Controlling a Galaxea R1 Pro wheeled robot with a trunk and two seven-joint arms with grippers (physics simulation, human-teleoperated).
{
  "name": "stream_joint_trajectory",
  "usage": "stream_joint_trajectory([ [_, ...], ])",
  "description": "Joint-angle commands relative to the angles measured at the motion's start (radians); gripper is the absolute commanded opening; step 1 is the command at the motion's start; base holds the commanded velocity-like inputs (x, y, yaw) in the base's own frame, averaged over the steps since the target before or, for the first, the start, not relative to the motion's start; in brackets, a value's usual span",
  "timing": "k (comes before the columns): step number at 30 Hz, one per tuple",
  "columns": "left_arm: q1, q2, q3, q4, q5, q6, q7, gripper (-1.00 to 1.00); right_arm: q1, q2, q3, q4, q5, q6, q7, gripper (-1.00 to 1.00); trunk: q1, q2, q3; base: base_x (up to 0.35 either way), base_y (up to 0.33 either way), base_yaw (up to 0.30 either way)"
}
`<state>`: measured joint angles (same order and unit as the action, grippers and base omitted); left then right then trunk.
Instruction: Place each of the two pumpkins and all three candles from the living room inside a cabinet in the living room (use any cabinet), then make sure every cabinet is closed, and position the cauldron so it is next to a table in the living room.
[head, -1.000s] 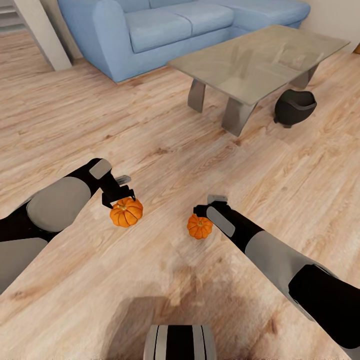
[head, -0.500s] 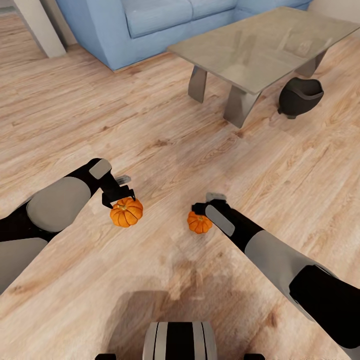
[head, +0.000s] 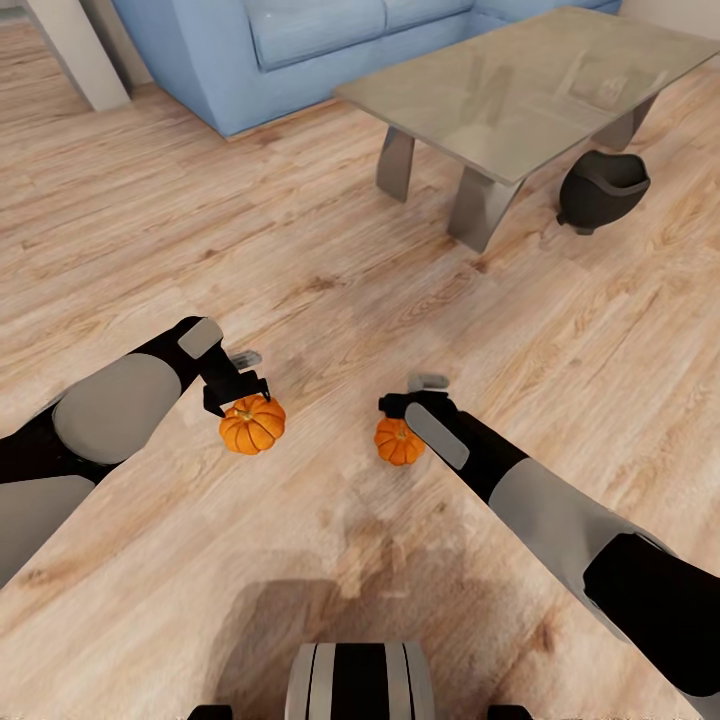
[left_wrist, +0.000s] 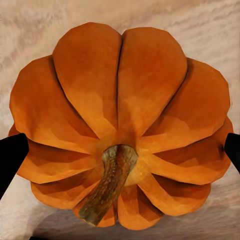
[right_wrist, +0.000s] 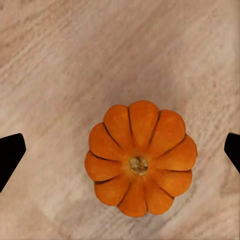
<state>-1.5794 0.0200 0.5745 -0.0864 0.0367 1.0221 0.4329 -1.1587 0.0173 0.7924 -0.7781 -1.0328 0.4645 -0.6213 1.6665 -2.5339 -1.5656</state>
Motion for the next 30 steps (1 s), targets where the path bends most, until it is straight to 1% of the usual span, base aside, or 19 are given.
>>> stream_joint_trajectory([
  [1, -0.001, 0.0, 0.003, -0.001, 0.004, 0.003, 0.007, -1.0, -0.001, 0.0, 0.003, -0.002, -0.006, -0.002, -0.01, 1.0, 0.0, -0.001, -0.005, 0.0, 0.0, 0.0],
  [4, 0.0, 0.0, 0.003, -0.001, 0.003, 0.002, 0.007, -1.0, -0.001, -0.002, 0.002, -0.003, -0.006, -0.008, -0.014, 1.0, 0.002, -0.001, -0.016, 0.0, 0.0, 0.0],
  [16, 0.0, 0.0, 0.002, 0.0, 0.004, -0.003, 0.006, -1.0, -0.001, -0.005, 0.005, 0.009, -0.007, -0.009, -0.015, 1.0, 0.002, -0.001, -0.016, 0.0, 0.0, 0.0],
  [21, 0.0, -0.003, 0.001, 0.0, 0.002, -0.008, 0.01, -1.0, -0.001, -0.022, 0.006, 0.009, -0.007, -0.009, -0.015, 1.0, 0.002, -0.001, -0.016, 0.008, 0.0, 0.0],
  [30, 0.0, 0.001, 0.002, 0.0, 0.003, -0.013, 0.008, -1.0, -0.001, -0.031, 0.008, 0.01, -0.007, -0.009, -0.015, 1.0, 0.002, -0.001, -0.016, 0.176, 0.0, 0.0],
])
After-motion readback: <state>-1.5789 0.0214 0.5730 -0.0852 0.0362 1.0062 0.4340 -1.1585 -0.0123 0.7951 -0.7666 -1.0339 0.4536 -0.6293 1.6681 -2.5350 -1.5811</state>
